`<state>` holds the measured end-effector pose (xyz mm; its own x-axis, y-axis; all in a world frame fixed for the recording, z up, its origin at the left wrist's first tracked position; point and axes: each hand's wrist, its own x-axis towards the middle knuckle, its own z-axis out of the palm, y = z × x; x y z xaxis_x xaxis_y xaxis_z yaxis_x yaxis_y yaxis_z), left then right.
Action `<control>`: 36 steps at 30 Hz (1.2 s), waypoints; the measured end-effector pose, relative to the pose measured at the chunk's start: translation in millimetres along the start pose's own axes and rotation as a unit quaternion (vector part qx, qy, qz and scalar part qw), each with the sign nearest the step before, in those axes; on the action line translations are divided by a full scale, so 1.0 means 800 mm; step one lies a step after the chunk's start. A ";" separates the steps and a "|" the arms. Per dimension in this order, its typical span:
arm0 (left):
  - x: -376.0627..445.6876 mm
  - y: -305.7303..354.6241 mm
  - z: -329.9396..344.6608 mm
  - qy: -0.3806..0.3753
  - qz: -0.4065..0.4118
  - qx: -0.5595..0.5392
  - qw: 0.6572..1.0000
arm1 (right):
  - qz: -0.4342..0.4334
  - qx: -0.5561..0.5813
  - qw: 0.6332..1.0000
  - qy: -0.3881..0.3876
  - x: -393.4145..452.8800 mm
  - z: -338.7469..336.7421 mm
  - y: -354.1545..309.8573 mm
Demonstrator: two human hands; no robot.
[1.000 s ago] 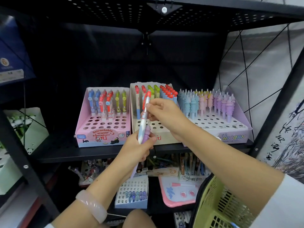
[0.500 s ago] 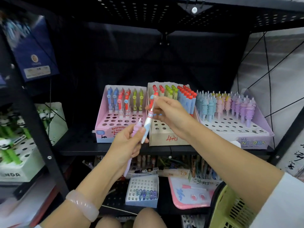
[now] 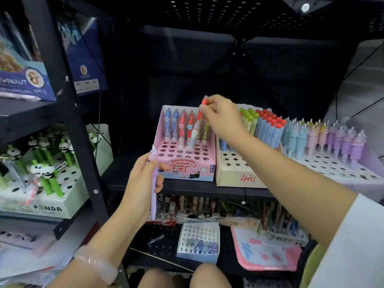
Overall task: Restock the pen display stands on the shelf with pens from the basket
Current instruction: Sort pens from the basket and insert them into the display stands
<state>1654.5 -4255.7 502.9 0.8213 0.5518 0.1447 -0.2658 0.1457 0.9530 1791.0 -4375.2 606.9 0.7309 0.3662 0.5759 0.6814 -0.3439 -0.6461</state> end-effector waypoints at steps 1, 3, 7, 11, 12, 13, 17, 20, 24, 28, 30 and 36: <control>0.001 -0.001 -0.002 0.001 -0.002 0.003 1.000 | -0.008 -0.016 1.000 -0.014 -0.003 0.005 0.003; 0.002 -0.004 -0.003 0.006 0.000 0.006 1.000 | -0.014 -0.027 0.999 -0.020 -0.007 0.012 0.008; -0.001 -0.009 0.002 0.010 0.002 0.009 1.000 | -0.032 -0.029 0.999 -0.007 -0.005 0.016 0.011; -0.004 -0.008 0.003 0.010 0.017 0.010 1.000 | -0.022 -0.085 0.994 -0.057 -0.010 0.030 0.020; -0.006 -0.007 0.002 0.009 0.022 0.011 1.000 | -0.021 -0.098 0.993 -0.062 -0.013 0.034 0.022; -0.007 -0.005 0.002 0.006 0.028 0.014 1.000 | -0.028 -0.112 0.991 -0.061 -0.017 0.037 0.023; -0.012 -0.003 0.003 -0.002 0.037 0.022 0.999 | -0.045 -0.132 0.988 -0.058 -0.028 0.045 0.026; -0.012 -0.003 0.009 0.009 0.017 0.009 1.000 | -0.033 -0.124 0.991 -0.045 -0.036 0.040 0.027; -0.010 0.003 0.025 -0.002 0.020 0.008 1.000 | -0.009 -0.045 0.996 -0.070 -0.053 0.022 0.017; -0.013 0.004 0.057 -0.023 0.049 0.015 0.998 | 0.040 0.087 0.979 -0.180 -0.077 0.006 0.008; -0.016 0.003 0.077 -0.031 0.062 0.016 0.997 | 0.067 0.119 0.975 -0.176 -0.083 -0.009 0.010; -0.015 -0.004 0.134 -0.114 0.099 0.117 0.982 | 0.094 0.116 0.986 -0.080 -0.091 -0.081 0.043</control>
<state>1699.6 -4350.9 526.7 0.8641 0.3487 0.3629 -0.3297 -0.1525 0.9317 1763.8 -4469.8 575.7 0.8148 0.4535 0.3611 0.4942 -0.2178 -0.8416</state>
